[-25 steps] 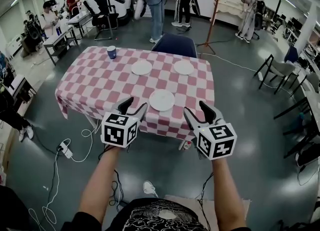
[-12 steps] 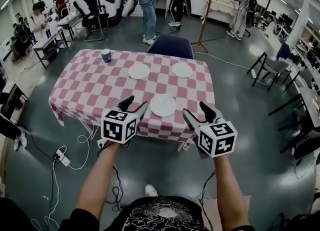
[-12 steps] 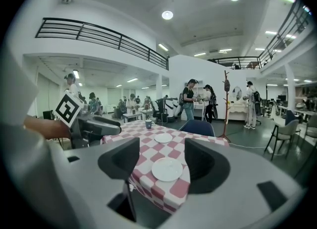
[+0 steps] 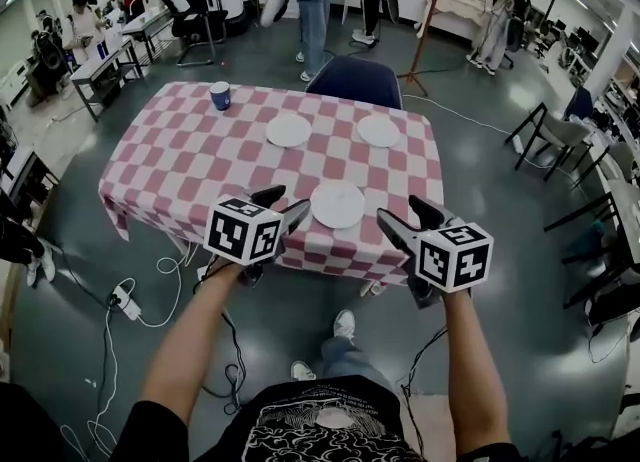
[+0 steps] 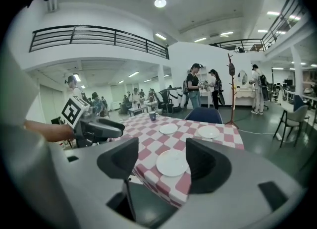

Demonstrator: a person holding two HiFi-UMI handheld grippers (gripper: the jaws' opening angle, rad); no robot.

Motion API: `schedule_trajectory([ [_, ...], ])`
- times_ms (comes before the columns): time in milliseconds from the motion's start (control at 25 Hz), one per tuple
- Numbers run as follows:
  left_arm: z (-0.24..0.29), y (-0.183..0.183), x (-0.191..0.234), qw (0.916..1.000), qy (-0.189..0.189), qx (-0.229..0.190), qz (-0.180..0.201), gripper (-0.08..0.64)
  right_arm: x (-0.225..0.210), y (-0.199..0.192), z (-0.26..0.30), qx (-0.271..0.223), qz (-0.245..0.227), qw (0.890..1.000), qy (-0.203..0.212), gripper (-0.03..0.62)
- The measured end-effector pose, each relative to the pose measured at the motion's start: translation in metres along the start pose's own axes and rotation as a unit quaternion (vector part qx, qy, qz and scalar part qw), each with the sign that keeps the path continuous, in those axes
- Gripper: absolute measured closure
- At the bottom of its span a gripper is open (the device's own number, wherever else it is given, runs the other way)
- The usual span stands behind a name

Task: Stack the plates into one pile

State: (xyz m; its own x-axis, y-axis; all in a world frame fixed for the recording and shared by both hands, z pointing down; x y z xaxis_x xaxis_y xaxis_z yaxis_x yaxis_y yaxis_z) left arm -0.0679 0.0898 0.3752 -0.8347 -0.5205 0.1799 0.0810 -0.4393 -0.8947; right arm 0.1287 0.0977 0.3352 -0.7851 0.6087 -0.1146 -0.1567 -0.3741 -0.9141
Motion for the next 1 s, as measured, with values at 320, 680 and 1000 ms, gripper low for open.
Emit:
schedule_trajectory([
  [320,0.045,-0.018,0.023,0.9975,-0.012,0.049,-0.05,0.324,-0.028,-0.023,0.044,0.053,0.051,0.996,0.056,0.295],
  [680,0.107,-0.041,0.057,0.9858,-0.023,0.107,-0.127,0.324,-0.068,-0.04,0.101,0.111,0.104,0.983,0.098,0.314],
  [1000,0.149,-0.083,0.081,0.9664,-0.029,0.161,-0.198,0.324,-0.097,-0.077,0.143,0.165,0.139,0.969,0.123,0.318],
])
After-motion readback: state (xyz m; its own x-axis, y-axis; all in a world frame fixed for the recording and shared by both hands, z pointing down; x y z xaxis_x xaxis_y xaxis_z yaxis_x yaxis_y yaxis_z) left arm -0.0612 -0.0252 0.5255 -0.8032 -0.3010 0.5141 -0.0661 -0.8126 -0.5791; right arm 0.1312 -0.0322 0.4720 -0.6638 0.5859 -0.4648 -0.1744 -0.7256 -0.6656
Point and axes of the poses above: the fingertips, and each gripper's own axes: z forward along the fingers, x to its left, y out of its top, the point moved 2 cm from there along -z, backward along the fingers, and after that the axes turned 1 degree about -x, right-handed, at the moved point
